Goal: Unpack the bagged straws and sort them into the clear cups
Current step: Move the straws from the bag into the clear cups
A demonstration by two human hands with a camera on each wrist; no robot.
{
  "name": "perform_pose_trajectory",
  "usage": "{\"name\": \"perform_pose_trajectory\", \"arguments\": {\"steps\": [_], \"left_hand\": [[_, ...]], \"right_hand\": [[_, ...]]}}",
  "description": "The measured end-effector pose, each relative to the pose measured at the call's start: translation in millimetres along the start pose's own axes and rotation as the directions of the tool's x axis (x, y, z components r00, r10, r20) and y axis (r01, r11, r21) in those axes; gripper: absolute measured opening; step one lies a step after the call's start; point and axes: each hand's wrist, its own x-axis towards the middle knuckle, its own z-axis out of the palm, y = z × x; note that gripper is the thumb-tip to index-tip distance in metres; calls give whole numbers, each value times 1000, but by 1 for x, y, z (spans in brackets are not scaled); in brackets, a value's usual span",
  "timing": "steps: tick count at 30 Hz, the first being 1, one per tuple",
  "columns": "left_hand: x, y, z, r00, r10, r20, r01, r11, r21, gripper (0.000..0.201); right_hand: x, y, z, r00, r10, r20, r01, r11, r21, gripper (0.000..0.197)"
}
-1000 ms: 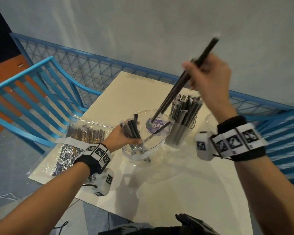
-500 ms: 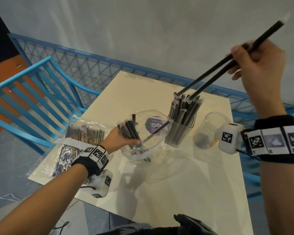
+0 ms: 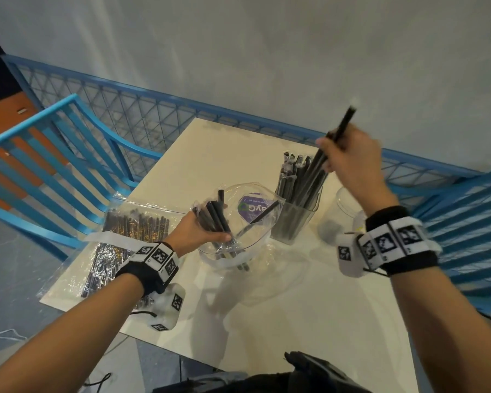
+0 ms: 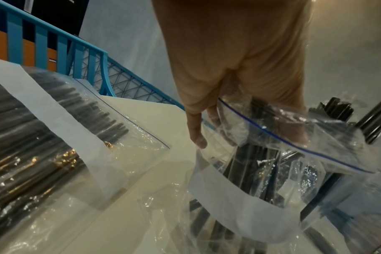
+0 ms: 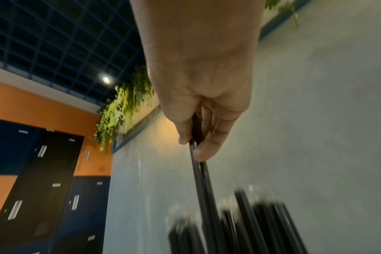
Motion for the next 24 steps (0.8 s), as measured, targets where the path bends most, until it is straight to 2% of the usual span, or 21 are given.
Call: {"name": "perform_pose_trajectory", "arguments": {"steps": [3,7,12,14,15,18,20,22,24], "left_hand": [[-2,0,-1,1000,9,-6,-9,1000,4,67],[-3,-1,-1,1000,11,-17,-11,1000,-4,67],[-3,0,-2,1000,11,-11,-11,1000,-4,66],[-2,0,-2,1000,11,-16,-11,1000,-3,66],[-2,1,-1,1000,11,-19,-11,1000,-1,65],[-1,0,-1,1000,19,-19,-19,1000,6,69],[0,-1,-2,1000,14,-17,-14,1000,7,70],[1,-1,-1,1000,16,-12,-16,1000,17,68],[2,-1,0,1000,14,-9,-14,1000,21,67]], "right_hand": [[-12,19,29,986,120,112,-117,993,-26,28],[-25,42,52,940,240,243,-216,969,-122,28],[-26,49,48,889,317,330,-279,947,-158,28],[-21,42,37,887,303,349,-243,948,-206,29],[-18,38,31,902,277,330,-215,953,-214,30],[-15,24,18,969,157,189,-132,982,-136,33],[-13,19,18,990,52,132,-35,991,-130,32],[-13,19,22,988,-2,157,34,980,-197,25],[-15,24,28,976,1,218,64,955,-291,21]]}}
